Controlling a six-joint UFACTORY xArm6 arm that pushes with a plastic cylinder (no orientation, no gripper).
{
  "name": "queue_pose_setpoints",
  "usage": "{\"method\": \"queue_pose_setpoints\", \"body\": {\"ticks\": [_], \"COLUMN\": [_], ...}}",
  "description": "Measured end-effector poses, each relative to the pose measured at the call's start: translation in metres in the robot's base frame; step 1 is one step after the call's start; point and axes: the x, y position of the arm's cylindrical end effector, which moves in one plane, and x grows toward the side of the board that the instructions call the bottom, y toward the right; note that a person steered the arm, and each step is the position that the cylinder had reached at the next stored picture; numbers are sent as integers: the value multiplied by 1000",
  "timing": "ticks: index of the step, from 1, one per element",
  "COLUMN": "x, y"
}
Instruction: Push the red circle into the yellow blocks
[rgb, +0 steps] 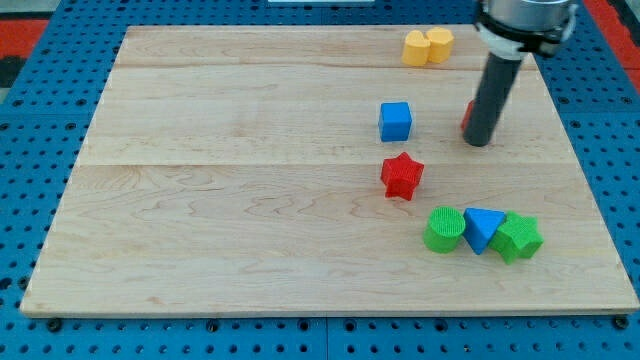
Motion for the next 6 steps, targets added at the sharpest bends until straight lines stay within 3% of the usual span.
{"method": "queue_pose_setpoints", "body": {"ticks": [2, 3, 4, 6], "x": [-62, -50, -70, -115], "y": [2, 27, 28, -35]}}
